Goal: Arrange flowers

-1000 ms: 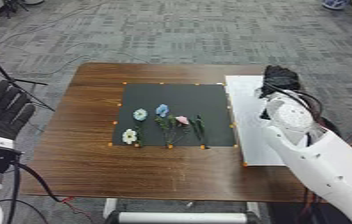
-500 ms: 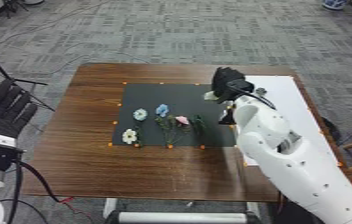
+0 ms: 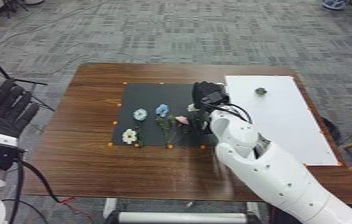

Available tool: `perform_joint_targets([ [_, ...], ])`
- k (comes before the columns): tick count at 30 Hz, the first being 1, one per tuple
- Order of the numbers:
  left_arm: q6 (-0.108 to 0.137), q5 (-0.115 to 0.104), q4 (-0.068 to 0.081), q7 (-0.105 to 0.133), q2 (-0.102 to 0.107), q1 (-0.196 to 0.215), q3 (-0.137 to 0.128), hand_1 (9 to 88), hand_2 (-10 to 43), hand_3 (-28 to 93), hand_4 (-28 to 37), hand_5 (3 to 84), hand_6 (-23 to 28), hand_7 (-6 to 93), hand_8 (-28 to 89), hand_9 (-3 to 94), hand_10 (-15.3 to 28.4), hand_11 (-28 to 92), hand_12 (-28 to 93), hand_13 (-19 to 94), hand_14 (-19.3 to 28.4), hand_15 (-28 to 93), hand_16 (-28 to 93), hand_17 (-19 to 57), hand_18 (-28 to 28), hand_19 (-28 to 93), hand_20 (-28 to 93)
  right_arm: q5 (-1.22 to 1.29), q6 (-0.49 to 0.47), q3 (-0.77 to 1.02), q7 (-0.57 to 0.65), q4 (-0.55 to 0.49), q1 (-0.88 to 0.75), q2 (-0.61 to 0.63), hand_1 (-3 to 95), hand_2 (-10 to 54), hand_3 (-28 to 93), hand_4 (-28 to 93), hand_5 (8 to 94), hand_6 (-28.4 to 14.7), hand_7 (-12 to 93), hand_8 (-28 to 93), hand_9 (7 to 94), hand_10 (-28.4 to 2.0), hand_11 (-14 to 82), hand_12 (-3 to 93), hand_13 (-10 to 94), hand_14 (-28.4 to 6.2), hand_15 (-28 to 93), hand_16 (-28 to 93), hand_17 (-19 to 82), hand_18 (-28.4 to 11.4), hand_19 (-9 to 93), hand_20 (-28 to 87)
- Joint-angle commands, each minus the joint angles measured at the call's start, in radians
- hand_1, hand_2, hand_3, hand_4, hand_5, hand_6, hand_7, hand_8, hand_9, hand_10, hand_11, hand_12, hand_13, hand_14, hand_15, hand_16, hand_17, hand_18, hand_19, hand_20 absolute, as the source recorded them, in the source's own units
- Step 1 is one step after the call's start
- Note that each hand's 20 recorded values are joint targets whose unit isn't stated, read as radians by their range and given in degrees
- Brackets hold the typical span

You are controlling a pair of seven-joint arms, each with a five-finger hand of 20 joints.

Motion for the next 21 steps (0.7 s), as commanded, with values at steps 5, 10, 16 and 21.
perform_joint_targets([
  [5, -0.003, -0.008, -0.001, -0.008, -0.013, 0.008, -0.012, 23.4, 17.9, 67, -28.3, 37.5, 6.5, 4.5, -6, 32.5, 10.9, 8, 10, 21, 10.8, 15, -4, -3.8, 10.1, 19, 10, -0.090, 0.017, -0.008, -0.042, 0.012, -0.018, 0.007, 65.9, -9.5, 69, -28, 75.1, -1.4, 29, 6, 84.6, -8.7, 13.5, 44.3, 73, -5.2, 62, 40, 34, -23.6, 82, 34],
  [10, -0.006, -0.008, -0.003, -0.006, -0.016, 0.018, -0.024, 23.3, 17.9, 67, -28.3, 37.4, 6.5, 4.5, -6, 32.3, 10.8, 8, 10, 21, 10.8, 15, -4, -3.7, 10.1, 19, 10, -0.049, -0.011, 0.013, -0.043, -0.017, -0.043, 0.018, 64.9, -9.5, 68, -28, 72.3, -1.8, 27, 3, 82.1, -9.2, 10.5, 40.2, 72, -2.5, 51, 42, 32, -23.3, 78, 34],
  [16, -0.006, -0.012, -0.015, -0.001, -0.024, 0.034, -0.046, 23.3, 17.9, 67, -28.3, 37.4, 6.5, 4.5, -6, 32.3, 10.8, 8, 10, 21, 10.9, 15, -4, -3.6, 10.0, 18, 10, -0.051, -0.022, 0.033, -0.037, -0.051, -0.057, 0.032, 63.9, -9.5, 67, -28, 70.6, -1.8, 23, 0, 79.6, -9.3, 7.9, 36.3, 70, -2.5, 45, 40, 31, -22.8, 75, 32],
  [21, 0.000, -0.021, -0.016, -0.002, -0.022, 0.034, -0.046, 23.3, 17.7, 67, -28.3, 37.4, 6.6, 4.6, -6, 32.2, 10.8, 8, 10, 21, 11.3, 15, -4, -3.4, 9.9, 18, 10, -0.026, -0.072, 0.059, -0.026, -0.087, -0.073, 0.035, 63.6, -9.5, 67, -28, 69.2, -1.6, 22, -4, 76.3, -10.3, 10.0, 32.2, 69, -3.9, 45, 39, 30, -23.0, 75, 31],
])
